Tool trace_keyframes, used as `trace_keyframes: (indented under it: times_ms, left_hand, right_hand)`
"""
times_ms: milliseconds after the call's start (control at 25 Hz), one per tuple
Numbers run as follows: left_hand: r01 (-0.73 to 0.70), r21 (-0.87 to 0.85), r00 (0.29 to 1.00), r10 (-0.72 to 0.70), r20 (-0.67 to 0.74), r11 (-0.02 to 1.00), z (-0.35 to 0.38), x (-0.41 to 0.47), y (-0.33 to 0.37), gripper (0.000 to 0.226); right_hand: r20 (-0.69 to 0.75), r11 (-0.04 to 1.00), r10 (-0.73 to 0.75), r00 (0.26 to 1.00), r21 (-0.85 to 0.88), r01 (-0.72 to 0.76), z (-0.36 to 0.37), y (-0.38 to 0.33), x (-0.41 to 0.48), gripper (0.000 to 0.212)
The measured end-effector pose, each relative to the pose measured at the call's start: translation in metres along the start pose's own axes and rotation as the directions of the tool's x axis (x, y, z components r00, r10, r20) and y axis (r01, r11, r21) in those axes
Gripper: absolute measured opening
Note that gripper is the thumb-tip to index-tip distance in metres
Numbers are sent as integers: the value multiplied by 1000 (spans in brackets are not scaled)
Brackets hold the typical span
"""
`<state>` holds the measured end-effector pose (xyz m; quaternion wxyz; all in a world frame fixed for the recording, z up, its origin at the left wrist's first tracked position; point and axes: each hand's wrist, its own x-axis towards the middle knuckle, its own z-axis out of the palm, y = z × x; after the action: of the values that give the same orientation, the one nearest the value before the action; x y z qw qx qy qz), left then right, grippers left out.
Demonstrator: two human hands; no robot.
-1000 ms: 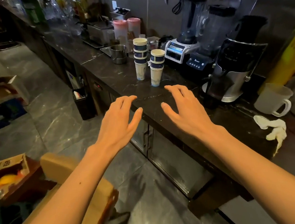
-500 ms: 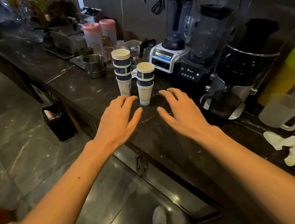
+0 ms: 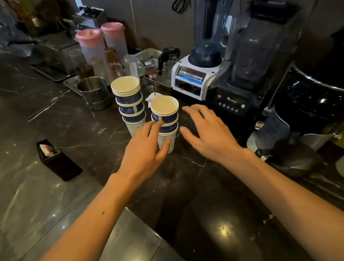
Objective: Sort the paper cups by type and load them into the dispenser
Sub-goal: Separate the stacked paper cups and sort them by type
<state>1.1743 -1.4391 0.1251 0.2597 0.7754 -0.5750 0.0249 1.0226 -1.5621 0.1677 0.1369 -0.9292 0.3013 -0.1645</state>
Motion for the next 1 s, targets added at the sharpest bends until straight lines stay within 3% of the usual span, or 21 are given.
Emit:
trace_keyframes:
  times_ms: [160, 360, 480, 640, 760, 1000]
  left_hand:
    - [76, -242, 995, -88, -40, 967, 22, 29, -16, 70]
    - [213, -523, 970, -242, 13, 825, 47, 53, -45, 89]
    - [231, -613, 973, -189, 134, 755, 56, 87, -72, 96]
    - [195, -730, 977, -61, 206, 655, 67, 106, -92, 88]
    - [189, -746, 973, -17, 232, 638, 73, 110, -103, 88]
    - [148, -742, 972, 43, 232, 654, 79, 119, -101, 82]
  right_hand:
    - [37, 976, 135, 990, 165, -140, 5, 7, 35, 70]
    - [102, 933, 224, 969, 264, -244, 31, 7, 77, 93]
    - [113, 913, 300, 947, 254, -319, 43, 1, 109, 98]
    - [77, 888, 371, 925, 263, -378, 60, -9, 120, 96]
    - [83, 885, 392, 916, 237, -400, 64, -13, 120, 100]
    - [-36, 918, 381, 924, 130, -374, 56, -6, 122, 99]
